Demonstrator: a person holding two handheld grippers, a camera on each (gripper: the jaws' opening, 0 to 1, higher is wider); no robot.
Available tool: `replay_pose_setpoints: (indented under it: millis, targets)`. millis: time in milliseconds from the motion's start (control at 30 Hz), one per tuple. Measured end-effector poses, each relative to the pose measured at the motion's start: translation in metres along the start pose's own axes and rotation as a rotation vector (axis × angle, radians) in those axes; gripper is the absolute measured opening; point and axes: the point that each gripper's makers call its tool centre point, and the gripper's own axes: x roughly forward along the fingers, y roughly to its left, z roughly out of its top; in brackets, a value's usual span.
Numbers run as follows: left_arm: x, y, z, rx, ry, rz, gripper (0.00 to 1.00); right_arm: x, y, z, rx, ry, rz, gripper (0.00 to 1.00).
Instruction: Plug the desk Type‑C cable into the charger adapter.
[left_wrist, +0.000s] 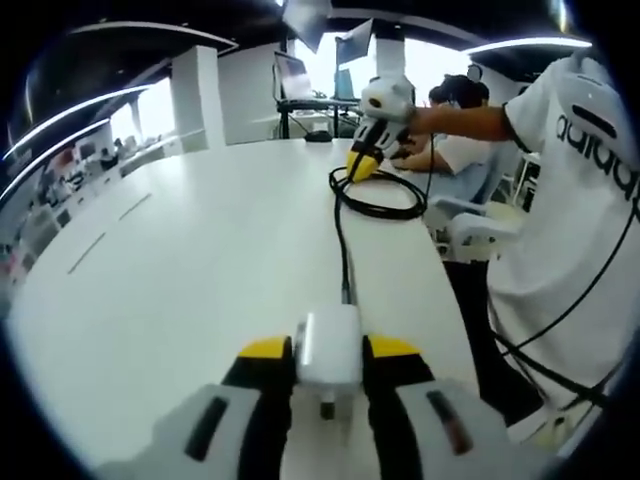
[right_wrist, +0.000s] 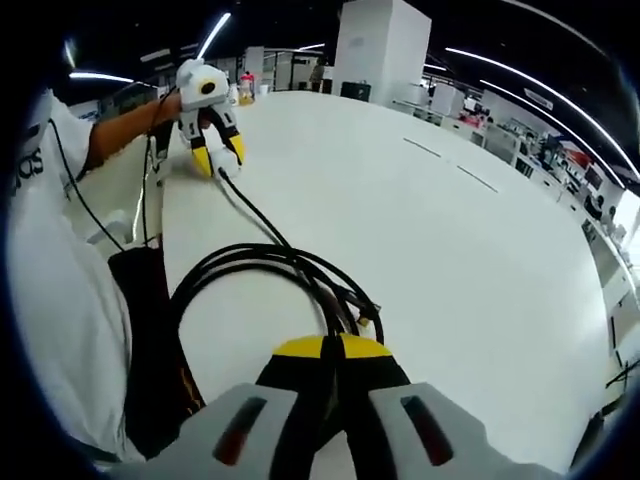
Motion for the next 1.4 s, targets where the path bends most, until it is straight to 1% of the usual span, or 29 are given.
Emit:
replay_pose_setpoints:
  millis: [167,333,533,867,1000,1100,1200,1300,1400]
  targets:
    - [0.0,0.004,0.001,-0.01,-0.008,0.013,0.26,0.005,-0.001,0.003,0.008,-0.01,-0.011,0.02]
    - [-0.001,0.009,0.0,-0.011,-0.008,0.015,0.26,0.007,-0.006,0.005,0.006,-0.012,-0.017,0.02]
    - [0.0,0.019,0.001,-0.017,-0.01,0.018,0.26,0.011,-0.014,0.007,-0.008,-0.007,-0.042,0.02]
    - [0.009,0.012,0.008,-0.032,-0.006,0.024,0.26,0.015,-0.021,0.011,-0.002,-0.016,-0.065,0.02]
    - [0.009,0.02,0.008,-0.041,-0.011,0.028,0.27,0.017,-0.023,0.012,-0.003,-0.016,-0.074,0.02]
    - [0.011,0.019,0.01,-0.041,-0.011,0.03,0.27,0.018,-0.027,0.014,-0.003,-0.021,-0.083,0.02]
    - [0.011,0.022,0.01,-0.042,-0.013,0.031,0.27,0.019,-0.029,0.016,-0.005,-0.024,-0.091,0.02]
    - [0.01,0.032,0.009,-0.043,-0.016,0.04,0.27,0.021,-0.034,0.018,-0.005,-0.03,-0.102,0.02]
    - [0.011,0.036,0.009,-0.044,-0.019,0.053,0.27,0.023,-0.035,0.018,-0.002,-0.037,-0.113,0.02]
